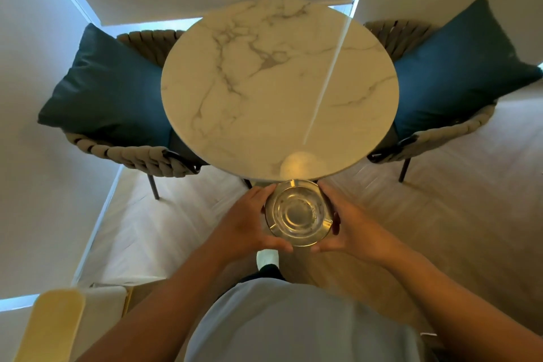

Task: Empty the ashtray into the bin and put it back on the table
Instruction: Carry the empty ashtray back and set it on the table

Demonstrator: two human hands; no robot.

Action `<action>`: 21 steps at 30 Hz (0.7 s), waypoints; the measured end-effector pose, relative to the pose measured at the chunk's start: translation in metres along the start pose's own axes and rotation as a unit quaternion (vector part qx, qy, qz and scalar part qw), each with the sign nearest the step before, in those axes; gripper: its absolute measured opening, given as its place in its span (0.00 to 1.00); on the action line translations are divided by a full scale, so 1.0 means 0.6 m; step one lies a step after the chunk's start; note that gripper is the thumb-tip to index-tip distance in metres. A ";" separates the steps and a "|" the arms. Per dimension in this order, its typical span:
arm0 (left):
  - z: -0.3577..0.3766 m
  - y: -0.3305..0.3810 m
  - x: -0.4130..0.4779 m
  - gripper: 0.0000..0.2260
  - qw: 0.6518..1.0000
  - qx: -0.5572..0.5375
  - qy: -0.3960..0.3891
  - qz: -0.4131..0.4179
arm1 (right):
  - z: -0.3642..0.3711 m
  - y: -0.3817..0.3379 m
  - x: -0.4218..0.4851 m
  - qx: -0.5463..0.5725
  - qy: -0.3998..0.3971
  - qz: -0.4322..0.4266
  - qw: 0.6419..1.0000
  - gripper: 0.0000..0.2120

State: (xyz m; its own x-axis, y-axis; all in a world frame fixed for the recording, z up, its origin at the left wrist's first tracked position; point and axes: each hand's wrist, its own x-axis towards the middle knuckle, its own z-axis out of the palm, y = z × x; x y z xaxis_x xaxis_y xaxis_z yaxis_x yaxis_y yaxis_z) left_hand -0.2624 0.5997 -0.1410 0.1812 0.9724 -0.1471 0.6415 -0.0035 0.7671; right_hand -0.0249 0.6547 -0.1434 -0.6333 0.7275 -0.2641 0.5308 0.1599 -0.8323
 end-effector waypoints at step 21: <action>-0.106 -0.016 0.307 0.46 0.999 0.013 0.018 -0.042 | -0.195 0.044 0.266 -0.057 -0.010 0.047 0.997 0.62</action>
State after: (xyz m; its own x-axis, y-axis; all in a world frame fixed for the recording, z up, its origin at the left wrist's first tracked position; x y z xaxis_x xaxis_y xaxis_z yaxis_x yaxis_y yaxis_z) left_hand -0.2823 0.7939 -0.1359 0.0991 0.9771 -0.1883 0.6729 0.0736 0.7361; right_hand -0.0458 0.8532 -0.1503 -0.5887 0.7295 -0.3482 0.6475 0.1678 -0.7433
